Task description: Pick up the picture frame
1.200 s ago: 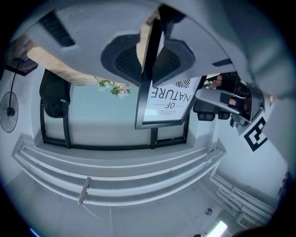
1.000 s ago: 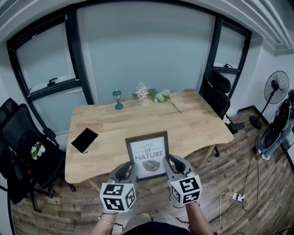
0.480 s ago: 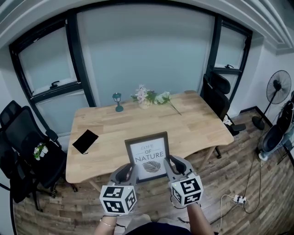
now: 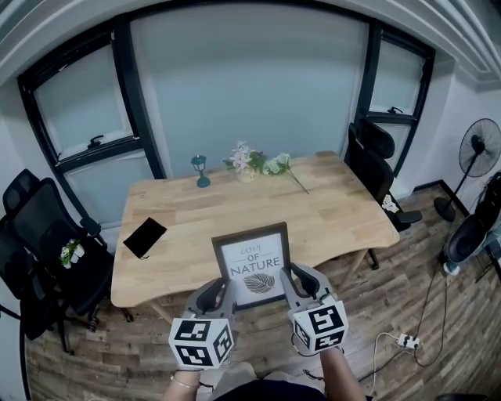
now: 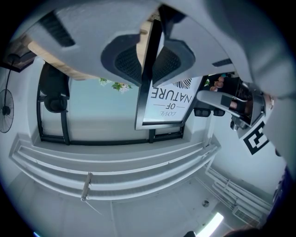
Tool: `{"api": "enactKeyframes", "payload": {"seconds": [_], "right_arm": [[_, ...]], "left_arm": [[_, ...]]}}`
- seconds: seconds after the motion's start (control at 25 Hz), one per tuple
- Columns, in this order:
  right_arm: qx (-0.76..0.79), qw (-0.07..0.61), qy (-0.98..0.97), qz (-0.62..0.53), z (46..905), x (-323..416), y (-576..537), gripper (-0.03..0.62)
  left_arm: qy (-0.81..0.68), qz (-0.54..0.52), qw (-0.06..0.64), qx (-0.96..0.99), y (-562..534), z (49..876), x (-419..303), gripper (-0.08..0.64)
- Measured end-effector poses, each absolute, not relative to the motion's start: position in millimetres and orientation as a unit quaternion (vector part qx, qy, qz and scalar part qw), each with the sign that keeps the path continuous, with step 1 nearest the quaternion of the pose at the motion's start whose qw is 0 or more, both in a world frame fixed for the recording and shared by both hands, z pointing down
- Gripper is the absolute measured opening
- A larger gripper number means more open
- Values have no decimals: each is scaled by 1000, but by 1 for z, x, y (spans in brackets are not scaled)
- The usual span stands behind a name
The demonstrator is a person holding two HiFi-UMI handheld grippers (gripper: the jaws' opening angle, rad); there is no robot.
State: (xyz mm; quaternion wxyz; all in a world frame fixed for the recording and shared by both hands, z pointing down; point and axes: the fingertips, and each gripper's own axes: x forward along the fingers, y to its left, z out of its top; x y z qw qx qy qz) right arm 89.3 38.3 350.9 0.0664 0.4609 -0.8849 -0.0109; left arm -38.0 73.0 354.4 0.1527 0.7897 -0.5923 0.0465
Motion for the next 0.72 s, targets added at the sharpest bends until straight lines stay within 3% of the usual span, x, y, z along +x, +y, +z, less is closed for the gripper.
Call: {"api": "enactKeyframes", "payload": {"seconds": [0.72], "right_arm": [[446, 62, -893, -23, 340, 124, 62, 72]], "left_arm": [[-607, 42, 154, 778, 100, 343, -2, 69]]}}
